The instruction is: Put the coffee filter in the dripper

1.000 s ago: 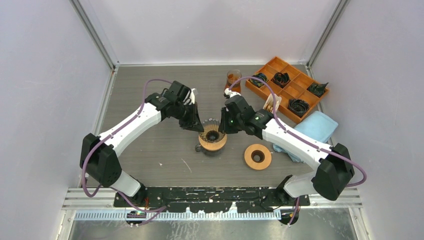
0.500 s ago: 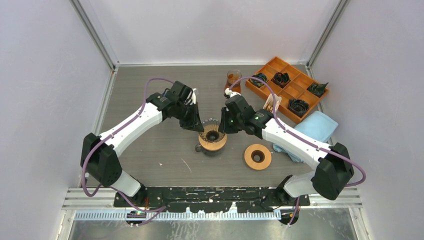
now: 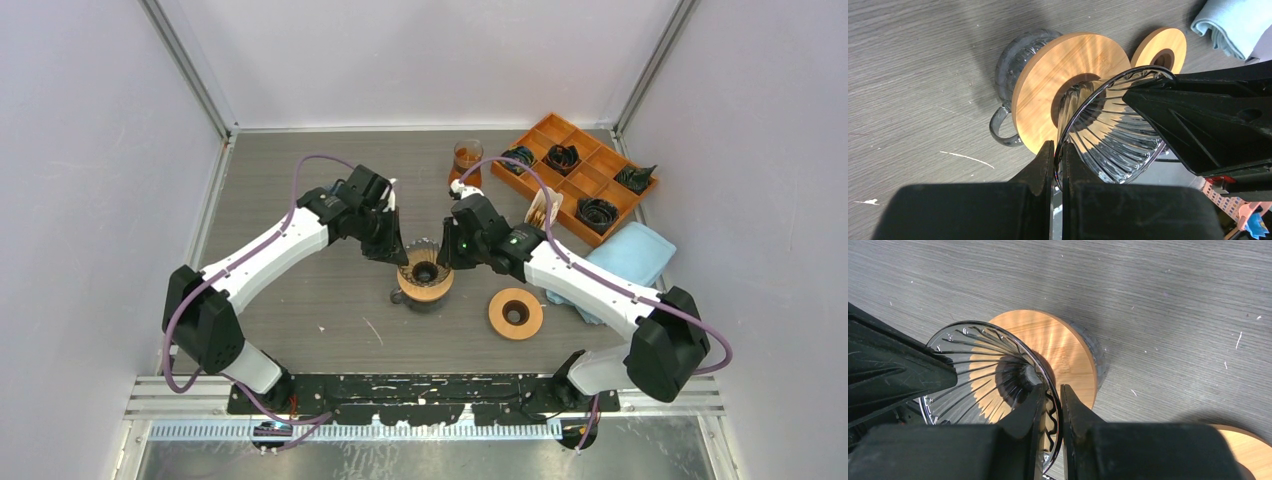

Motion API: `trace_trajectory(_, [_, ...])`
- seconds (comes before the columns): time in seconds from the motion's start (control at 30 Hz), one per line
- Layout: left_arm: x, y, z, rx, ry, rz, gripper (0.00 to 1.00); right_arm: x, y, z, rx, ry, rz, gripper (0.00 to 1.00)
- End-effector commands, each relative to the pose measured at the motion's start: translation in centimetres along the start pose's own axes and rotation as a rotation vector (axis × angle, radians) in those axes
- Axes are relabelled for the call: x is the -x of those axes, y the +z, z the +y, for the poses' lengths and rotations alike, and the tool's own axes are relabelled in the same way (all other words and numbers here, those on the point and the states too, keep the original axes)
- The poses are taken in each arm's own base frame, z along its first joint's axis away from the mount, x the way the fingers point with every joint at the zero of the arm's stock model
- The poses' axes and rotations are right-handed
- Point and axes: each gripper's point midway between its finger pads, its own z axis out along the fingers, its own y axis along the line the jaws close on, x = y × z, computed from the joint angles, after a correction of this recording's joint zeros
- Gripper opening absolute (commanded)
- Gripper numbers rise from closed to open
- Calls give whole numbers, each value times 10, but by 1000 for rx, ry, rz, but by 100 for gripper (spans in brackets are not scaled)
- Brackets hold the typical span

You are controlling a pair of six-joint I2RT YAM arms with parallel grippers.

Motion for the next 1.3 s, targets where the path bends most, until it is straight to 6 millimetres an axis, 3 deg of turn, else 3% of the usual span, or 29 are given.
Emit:
trace_trajectory(0.0, [-24,23,0,21,48,83,0,-70,28,-47,-178,-68,218,1])
trace_trajectory(0.23, [-30,28,8,58,50,102,0,-68,30,-45,-175,-79,224,1])
trace_trajectory(0.47, [-12,15,0,67,56,26,0,-31,12,-22,-127,-97,146,16])
trace_trajectory(0.9, [12,-10,-13,71,55,-76,27,26,-21,-3,-65,-83,3,41])
trace_trajectory(1.07, [17,-20,-14,75,52,-109,44,47,-37,7,-39,-100,-52,49])
trace_trajectory(1.27, [23,-39,-11,94,44,-175,59,65,-57,-1,-54,-103,-109,56])
